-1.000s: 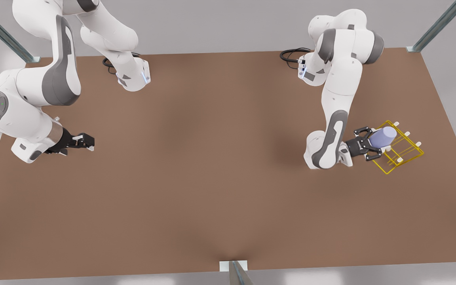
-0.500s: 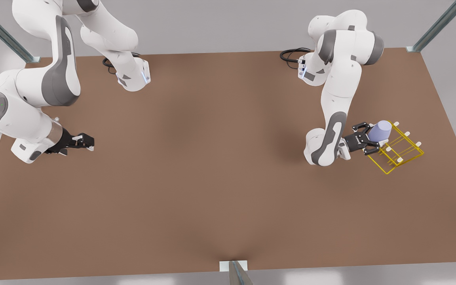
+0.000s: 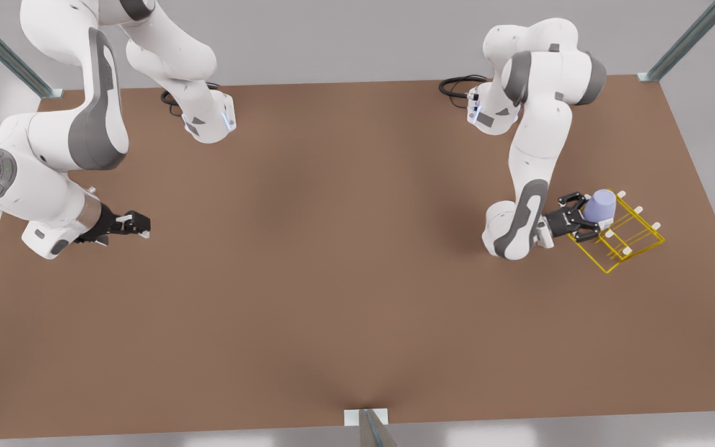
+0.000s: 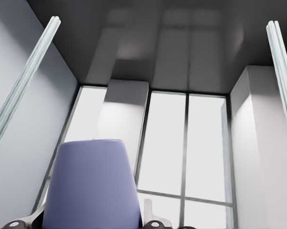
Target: Place the cup on the cup holder
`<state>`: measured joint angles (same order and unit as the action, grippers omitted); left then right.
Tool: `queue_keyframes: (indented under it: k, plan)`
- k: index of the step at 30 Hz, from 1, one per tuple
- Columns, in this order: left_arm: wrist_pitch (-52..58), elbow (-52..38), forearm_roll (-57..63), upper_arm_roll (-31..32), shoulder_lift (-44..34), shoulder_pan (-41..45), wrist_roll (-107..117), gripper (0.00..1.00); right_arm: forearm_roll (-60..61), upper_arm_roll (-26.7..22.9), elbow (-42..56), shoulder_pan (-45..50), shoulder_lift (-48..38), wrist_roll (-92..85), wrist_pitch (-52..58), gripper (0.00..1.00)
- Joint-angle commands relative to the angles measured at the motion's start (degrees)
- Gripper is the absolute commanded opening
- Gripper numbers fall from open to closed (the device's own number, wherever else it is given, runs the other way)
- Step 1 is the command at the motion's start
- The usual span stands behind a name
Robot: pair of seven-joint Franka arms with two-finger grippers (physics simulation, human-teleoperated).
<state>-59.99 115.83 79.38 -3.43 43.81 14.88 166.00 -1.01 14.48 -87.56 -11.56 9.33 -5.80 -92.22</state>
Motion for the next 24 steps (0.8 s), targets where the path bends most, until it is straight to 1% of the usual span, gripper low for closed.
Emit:
queue_keyframes:
  k: [1,6,7,8,15,17,19,20,21,22,23,24]
  plan:
    - [0.0,0.1,0.2,0.0,0.0,-0.1,9.3,0.77,0.0,0.0,0.1,0.0,-0.1,0.0,0.2,1.00]
    - [0.0,0.1,0.2,0.0,0.0,0.0,9.2,0.77,0.0,0.1,0.1,0.0,0.0,0.1,0.0,1.00]
    - [0.1,0.3,0.2,0.0,0.0,0.0,9.2,0.78,0.0,0.1,0.1,0.0,0.0,0.1,0.0,1.00]
    - [0.1,0.5,0.2,0.0,0.0,-0.1,9.1,1.00,0.0,0.1,0.1,0.0,0.0,0.1,0.0,1.00]
    - [0.6,0.7,0.2,0.1,0.0,0.9,9.1,1.00,0.0,0.1,0.1,0.0,0.0,0.1,0.0,1.00]
    - [0.8,2.0,-2.9,0.2,-0.7,5.4,9.1,1.00,0.0,0.0,-0.1,0.0,0.0,0.1,0.1,1.00]
    - [1.7,3.4,-10.1,0.2,-1.0,12.3,9.3,1.00,0.0,0.0,-0.1,0.0,0.0,0.1,0.0,1.00]
    - [1.7,4.1,-14.0,1.7,-1.3,15.7,9.3,1.00,0.0,0.1,-0.1,0.0,0.0,0.1,0.0,1.00]
    - [1.7,4.4,-16.9,9.8,-5.3,15.4,9.2,1.00,0.0,0.1,-0.2,0.0,0.0,0.0,0.0,1.00]
    - [1.7,4.2,-20.0,16.1,-8.9,15.2,8.7,1.00,0.0,0.1,-0.1,0.0,0.0,0.1,0.0,1.00]
    - [1.6,2.6,-24.6,25.9,-13.7,14.5,7.8,1.00,0.0,0.1,-0.1,0.0,0.0,0.1,0.0,1.00]
    - [2.1,-0.5,-27.9,34.5,-17.3,11.4,4.5,1.00,0.0,0.1,-0.1,0.0,0.0,0.0,0.0,1.00]
